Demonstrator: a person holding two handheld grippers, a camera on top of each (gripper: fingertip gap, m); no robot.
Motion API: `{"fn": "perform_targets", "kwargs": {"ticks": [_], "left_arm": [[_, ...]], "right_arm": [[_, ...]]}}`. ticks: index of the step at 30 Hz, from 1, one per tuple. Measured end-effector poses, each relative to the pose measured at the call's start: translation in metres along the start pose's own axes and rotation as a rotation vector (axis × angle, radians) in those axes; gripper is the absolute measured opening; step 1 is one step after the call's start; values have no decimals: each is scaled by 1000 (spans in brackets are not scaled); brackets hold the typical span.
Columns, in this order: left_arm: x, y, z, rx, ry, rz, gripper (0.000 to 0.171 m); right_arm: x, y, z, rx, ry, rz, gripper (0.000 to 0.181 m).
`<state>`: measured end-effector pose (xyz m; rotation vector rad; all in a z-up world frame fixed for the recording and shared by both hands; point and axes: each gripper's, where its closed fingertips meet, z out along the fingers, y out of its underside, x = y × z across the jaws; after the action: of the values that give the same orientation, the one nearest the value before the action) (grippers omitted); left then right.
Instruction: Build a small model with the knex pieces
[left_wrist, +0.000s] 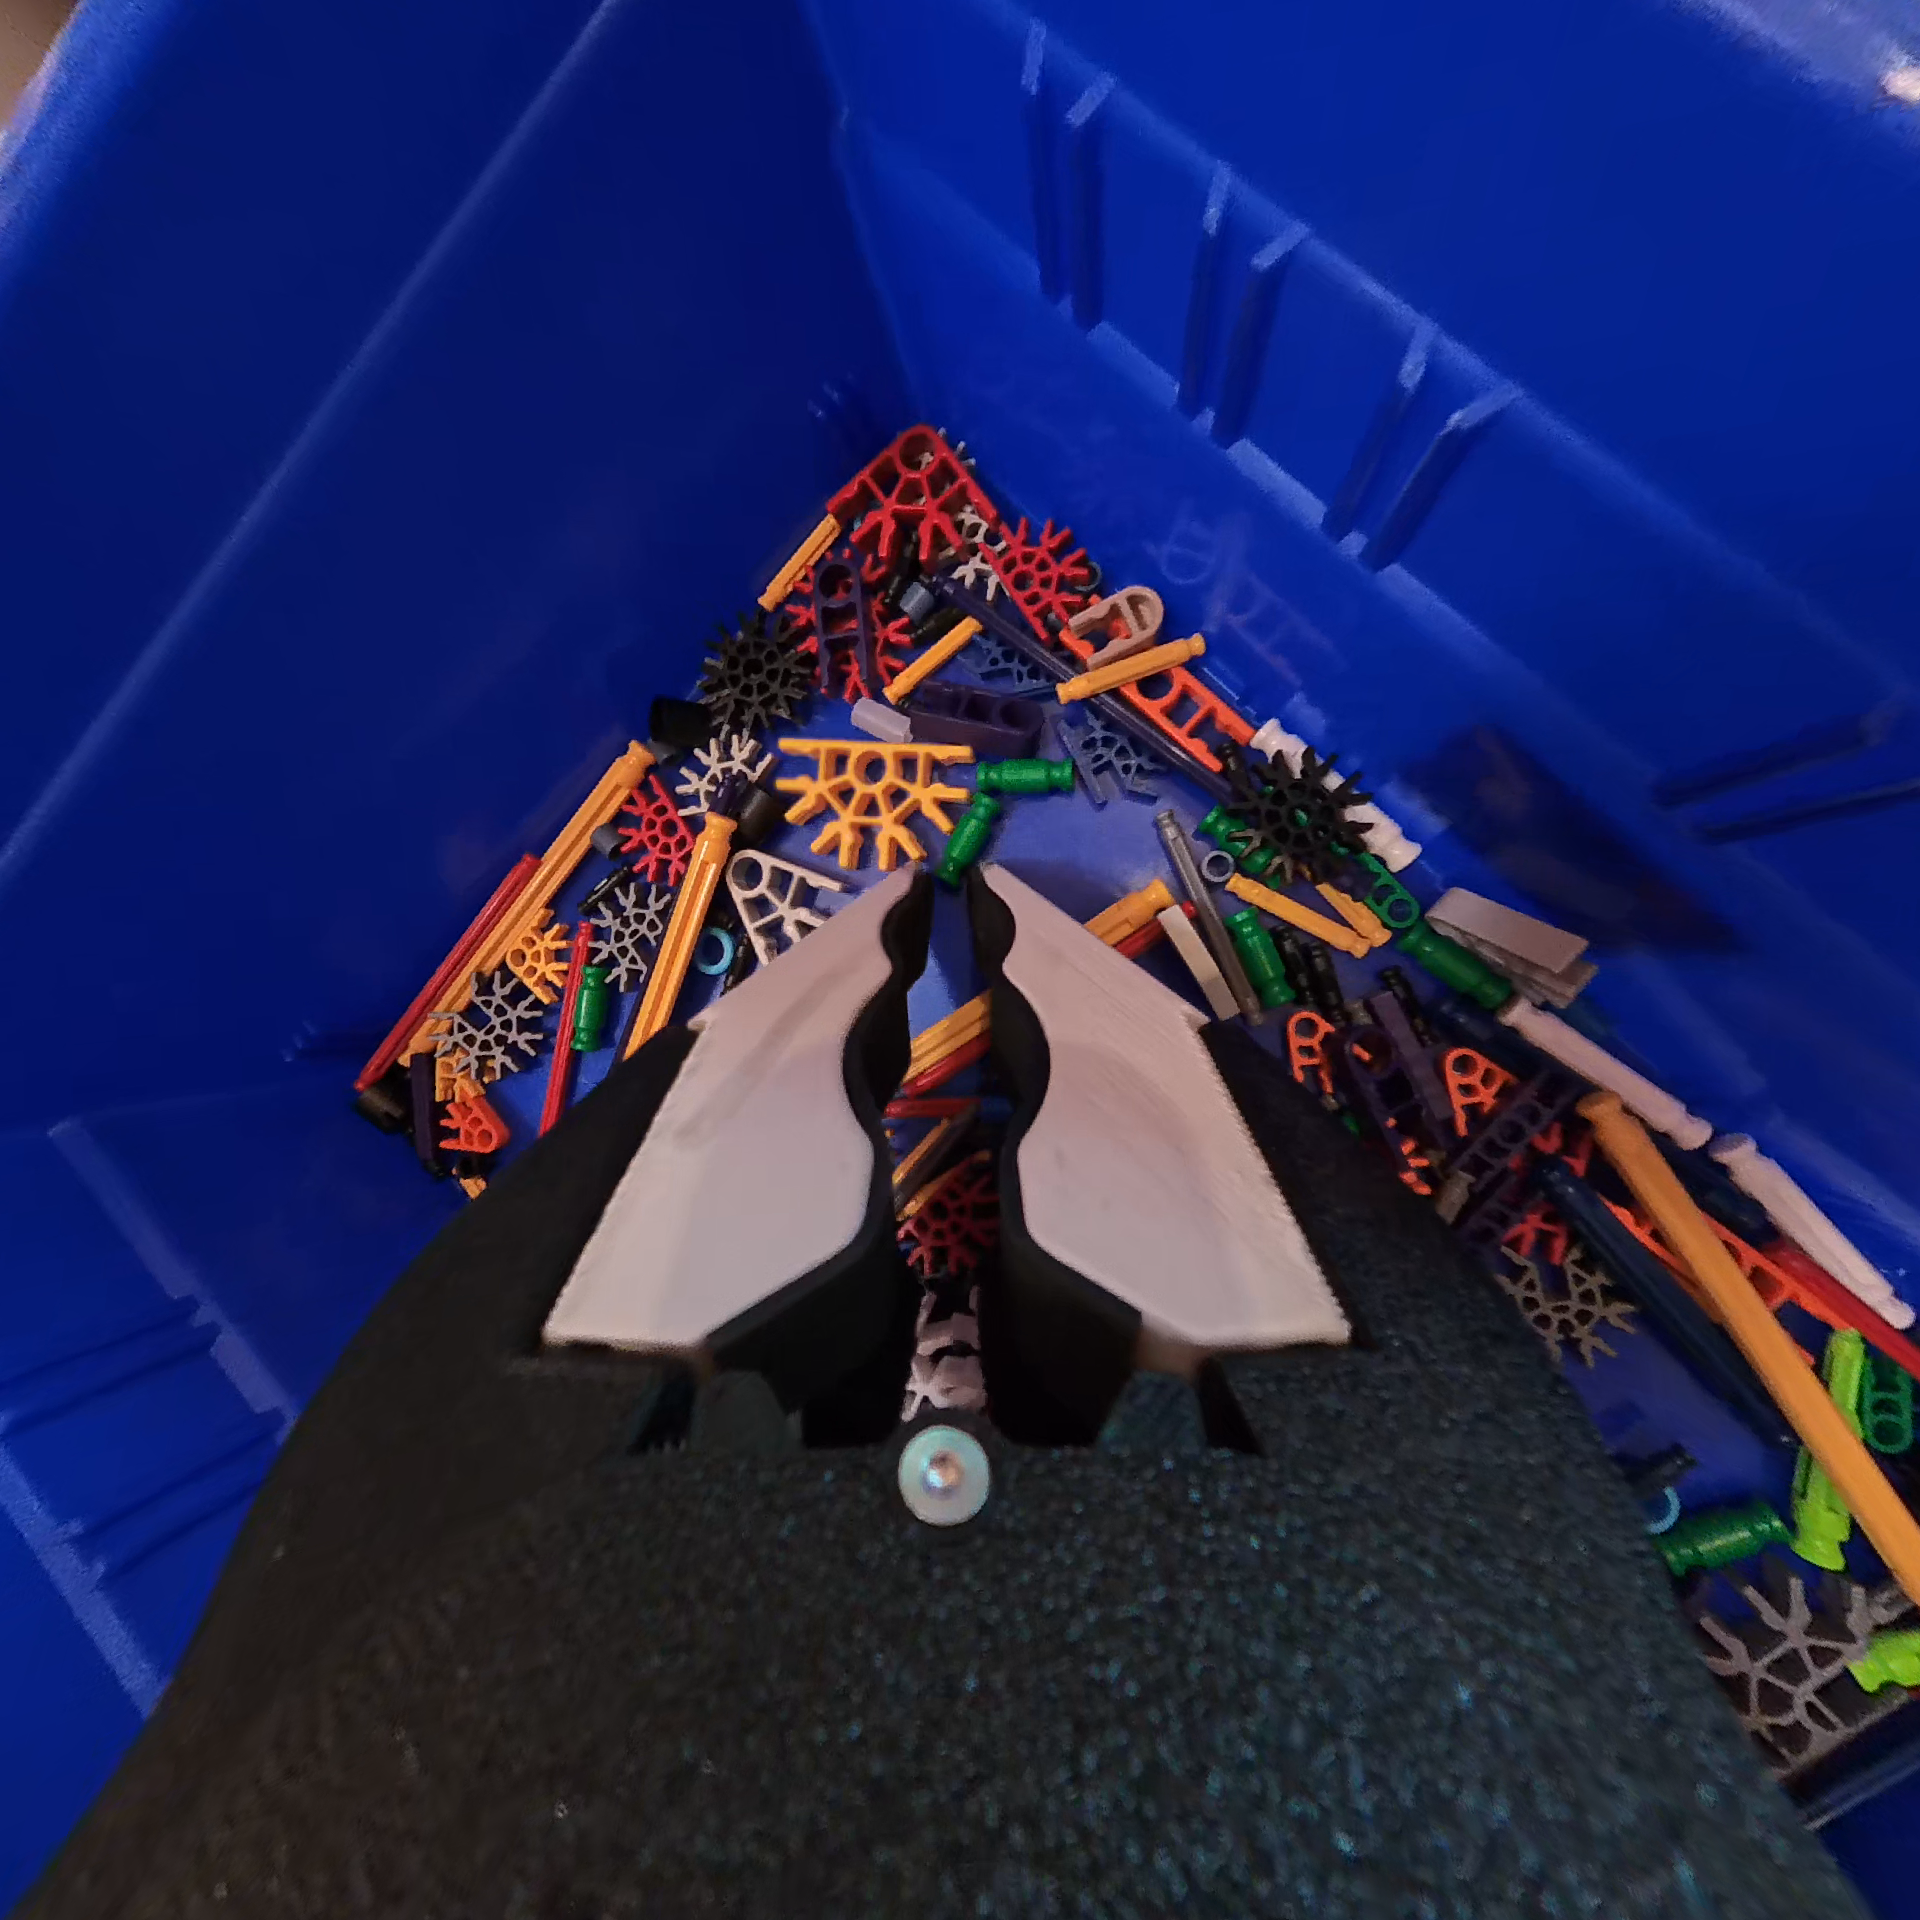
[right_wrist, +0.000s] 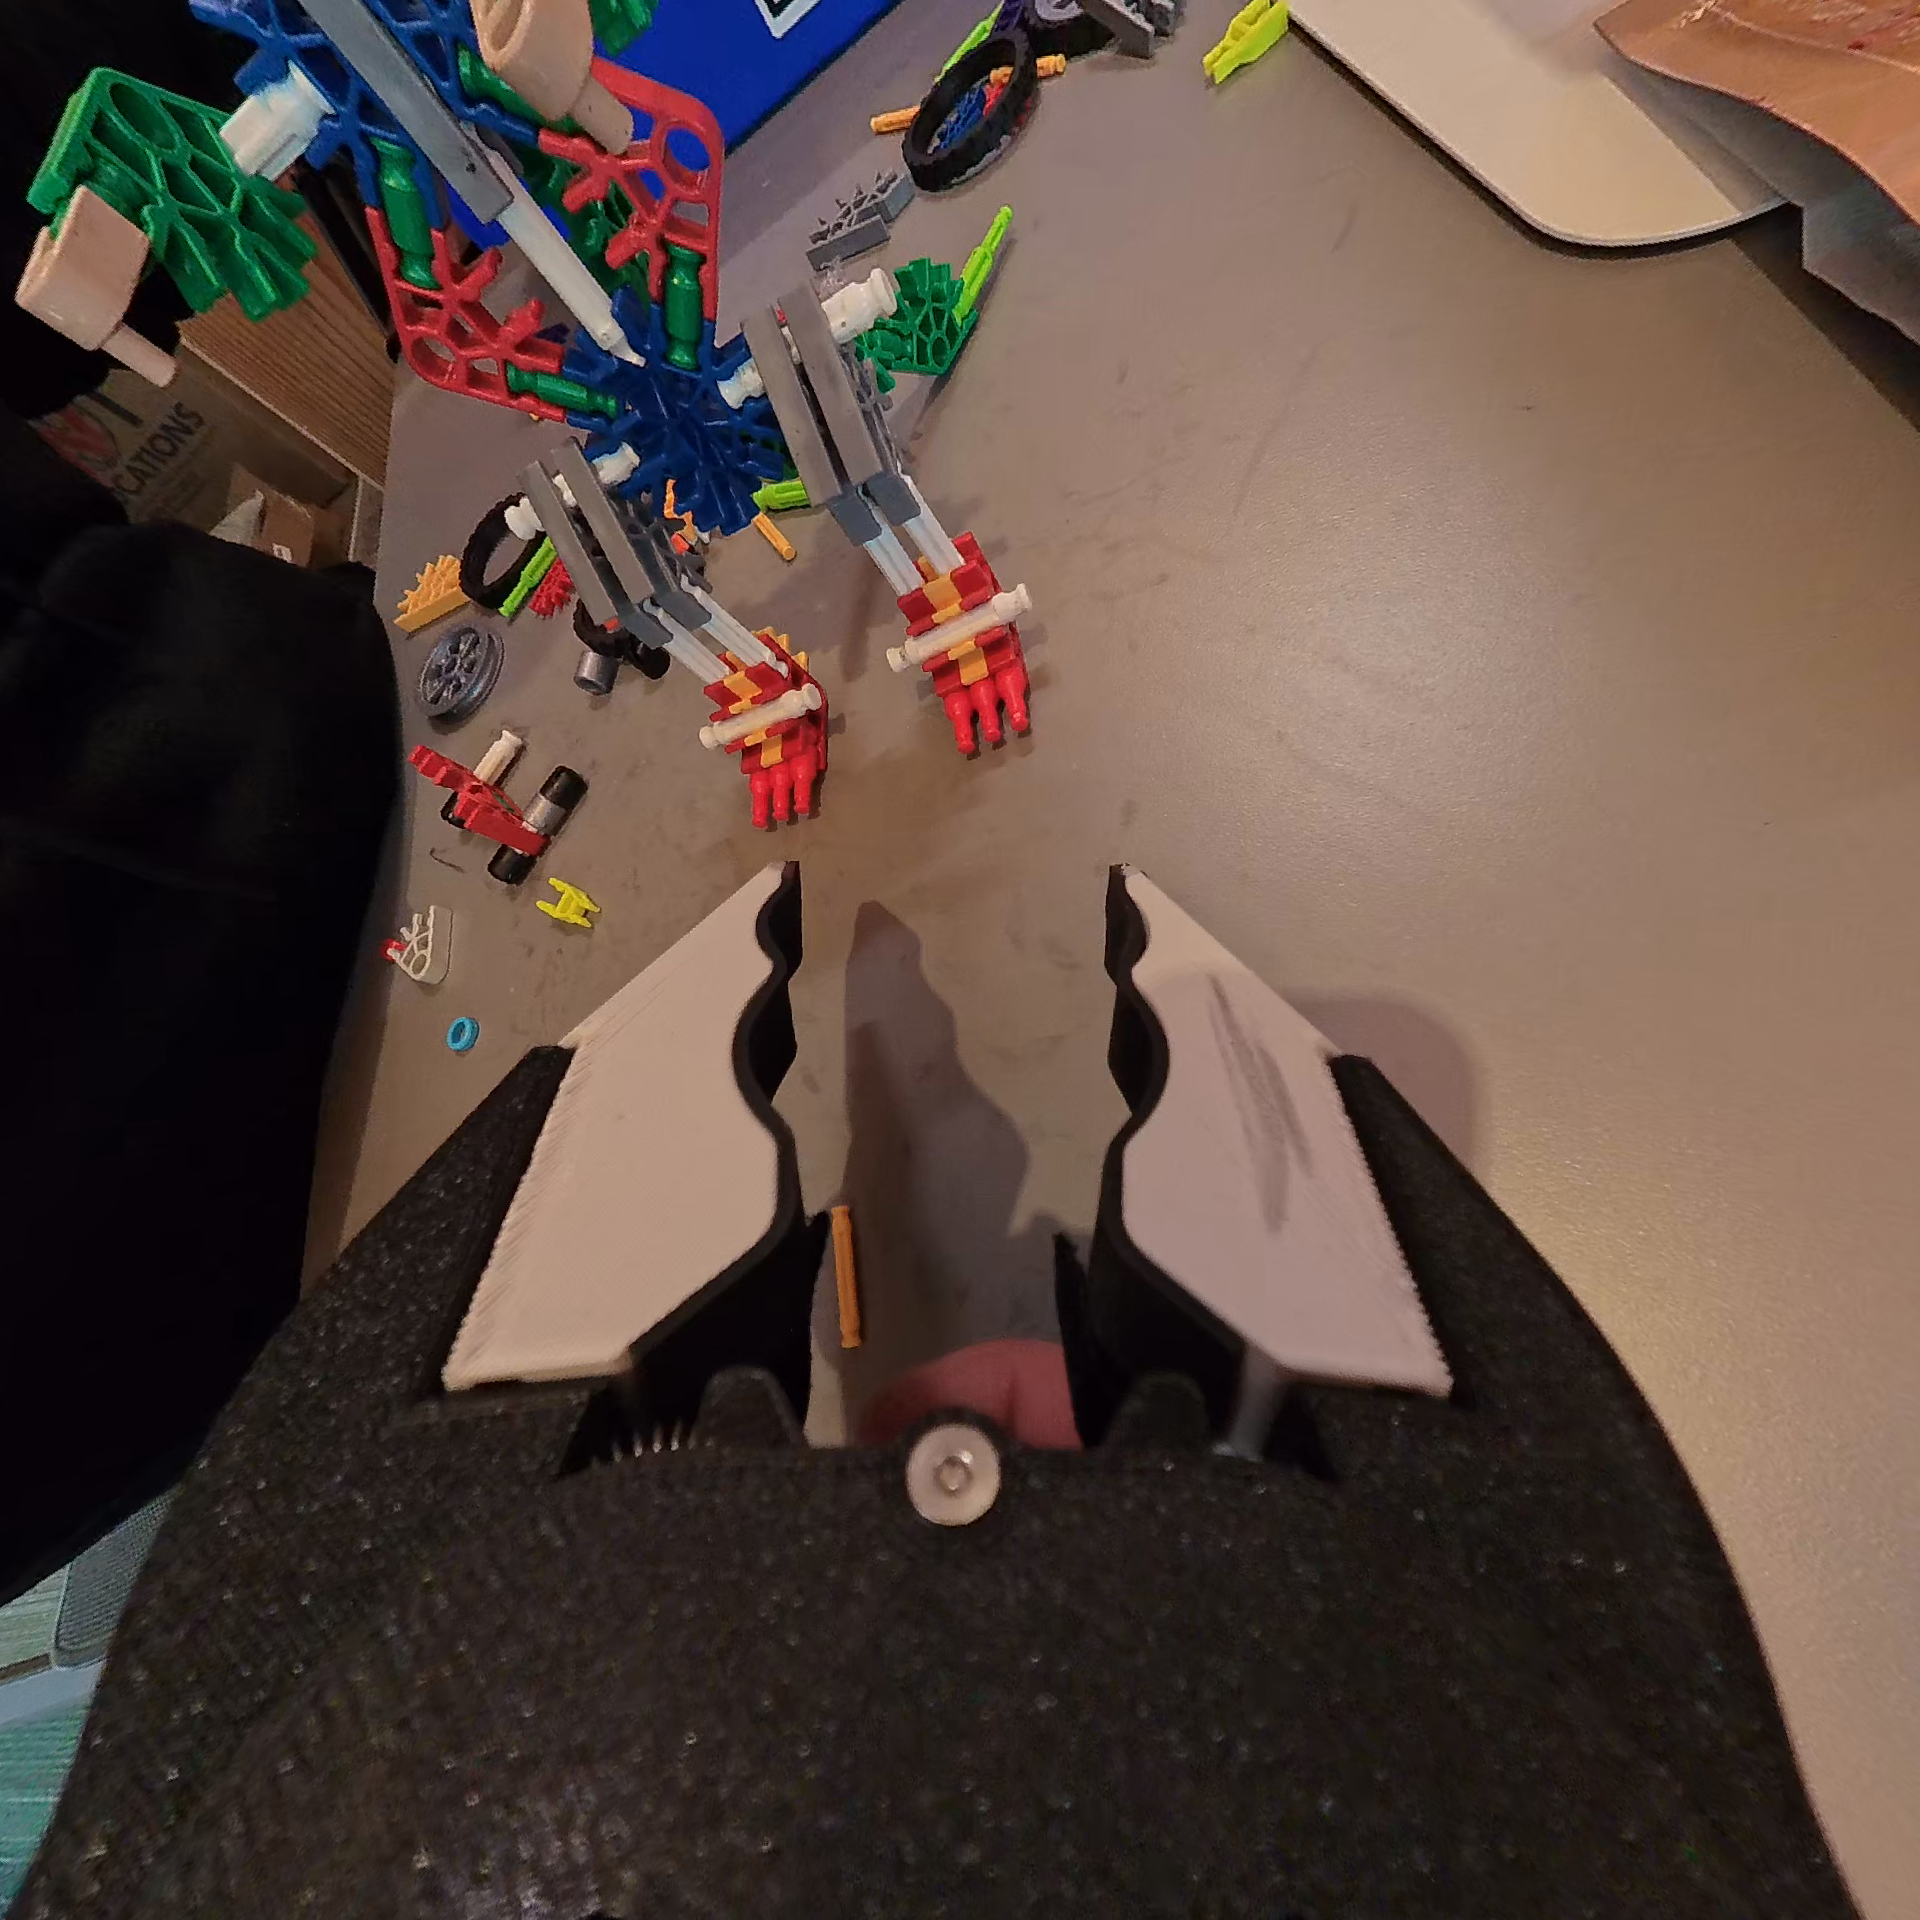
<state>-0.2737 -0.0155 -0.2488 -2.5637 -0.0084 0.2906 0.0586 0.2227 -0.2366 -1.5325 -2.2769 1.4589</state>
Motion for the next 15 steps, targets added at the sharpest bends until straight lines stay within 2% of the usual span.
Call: {"fn": "perform_targets", "kwargs": {"ticks": [15], "left_arm": [[-1,8,-5,-42,-17,32,0]], "right_arm": [[0,0,0,1,0,-1,58]]}}
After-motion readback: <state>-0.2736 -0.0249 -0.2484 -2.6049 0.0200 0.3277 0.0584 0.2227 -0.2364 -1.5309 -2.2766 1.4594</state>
